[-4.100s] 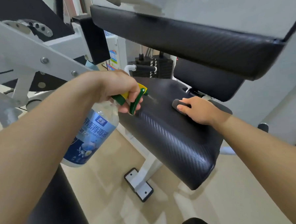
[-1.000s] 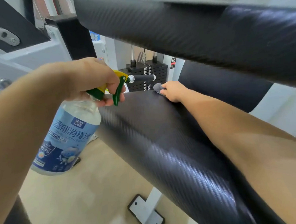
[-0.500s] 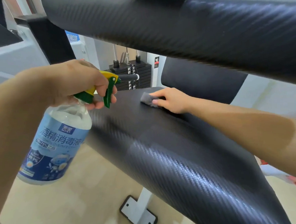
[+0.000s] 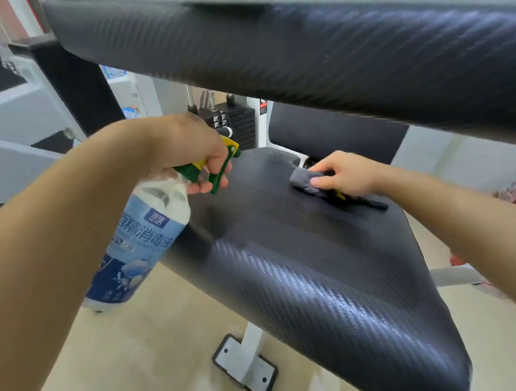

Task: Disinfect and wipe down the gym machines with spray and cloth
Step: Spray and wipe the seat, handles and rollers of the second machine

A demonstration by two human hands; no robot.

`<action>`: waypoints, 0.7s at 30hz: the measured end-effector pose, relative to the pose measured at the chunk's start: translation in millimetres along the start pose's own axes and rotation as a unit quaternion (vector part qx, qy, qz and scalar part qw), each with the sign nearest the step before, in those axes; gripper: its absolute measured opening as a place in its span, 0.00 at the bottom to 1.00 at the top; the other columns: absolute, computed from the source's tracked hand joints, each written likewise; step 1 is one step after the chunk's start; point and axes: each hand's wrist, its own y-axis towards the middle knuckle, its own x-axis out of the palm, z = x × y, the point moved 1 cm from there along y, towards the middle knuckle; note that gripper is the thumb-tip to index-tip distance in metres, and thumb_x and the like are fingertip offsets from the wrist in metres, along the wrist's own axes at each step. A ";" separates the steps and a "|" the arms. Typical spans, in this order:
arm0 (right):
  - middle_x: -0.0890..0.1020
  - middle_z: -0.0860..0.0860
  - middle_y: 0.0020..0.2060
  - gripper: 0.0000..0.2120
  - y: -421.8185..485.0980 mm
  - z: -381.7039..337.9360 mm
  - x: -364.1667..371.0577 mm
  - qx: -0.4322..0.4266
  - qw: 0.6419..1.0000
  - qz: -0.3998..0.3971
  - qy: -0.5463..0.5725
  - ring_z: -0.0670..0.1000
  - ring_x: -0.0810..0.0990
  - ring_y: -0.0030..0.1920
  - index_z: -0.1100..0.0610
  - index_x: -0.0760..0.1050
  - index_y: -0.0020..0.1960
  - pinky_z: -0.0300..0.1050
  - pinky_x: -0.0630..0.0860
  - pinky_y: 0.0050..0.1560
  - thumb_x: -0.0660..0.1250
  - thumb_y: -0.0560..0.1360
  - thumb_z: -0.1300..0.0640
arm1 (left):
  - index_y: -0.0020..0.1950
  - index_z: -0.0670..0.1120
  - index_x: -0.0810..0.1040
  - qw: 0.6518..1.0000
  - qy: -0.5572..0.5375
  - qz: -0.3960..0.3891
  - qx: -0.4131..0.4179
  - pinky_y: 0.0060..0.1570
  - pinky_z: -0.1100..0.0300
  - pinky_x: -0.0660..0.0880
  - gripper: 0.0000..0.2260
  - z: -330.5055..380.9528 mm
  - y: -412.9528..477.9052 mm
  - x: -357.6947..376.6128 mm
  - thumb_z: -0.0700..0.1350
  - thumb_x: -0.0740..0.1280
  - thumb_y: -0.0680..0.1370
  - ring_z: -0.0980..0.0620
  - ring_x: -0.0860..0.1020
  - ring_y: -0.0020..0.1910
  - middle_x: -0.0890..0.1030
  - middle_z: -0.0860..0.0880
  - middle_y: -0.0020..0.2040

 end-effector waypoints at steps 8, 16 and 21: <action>0.85 0.46 0.44 0.10 -4.4 37.2 4.9 0.071 0.996 0.024 0.039 0.49 0.80 0.43 0.42 0.82 0.59 0.45 0.73 0.46 0.65 0.80 0.50 | 0.51 0.36 0.81 0.998 0.062 0.017 -0.002 0.21 0.66 0.71 0.08 31.8 27.6 11.4 0.33 0.62 0.76 0.53 0.77 0.19 0.87 0.40 0.45; 0.82 0.40 0.42 0.11 -5.8 37.0 9.3 0.066 0.996 0.049 0.037 0.47 0.80 0.47 0.42 0.81 0.60 0.42 0.68 0.48 0.65 0.81 0.50 | 0.48 0.37 0.79 0.996 0.071 0.011 -0.054 0.20 0.65 0.72 0.08 42.5 61.5 16.1 0.32 0.60 0.76 0.50 0.82 0.26 0.85 0.43 0.34; 0.85 0.45 0.51 0.12 -5.0 38.0 12.1 0.066 0.996 0.053 0.023 0.51 0.80 0.52 0.41 0.81 0.60 0.47 0.73 0.54 0.65 0.80 0.50 | 0.48 0.37 0.79 0.996 0.076 0.008 -0.041 0.20 0.67 0.71 0.09 47.3 66.3 16.3 0.33 0.59 0.77 0.53 0.79 0.21 0.84 0.41 0.42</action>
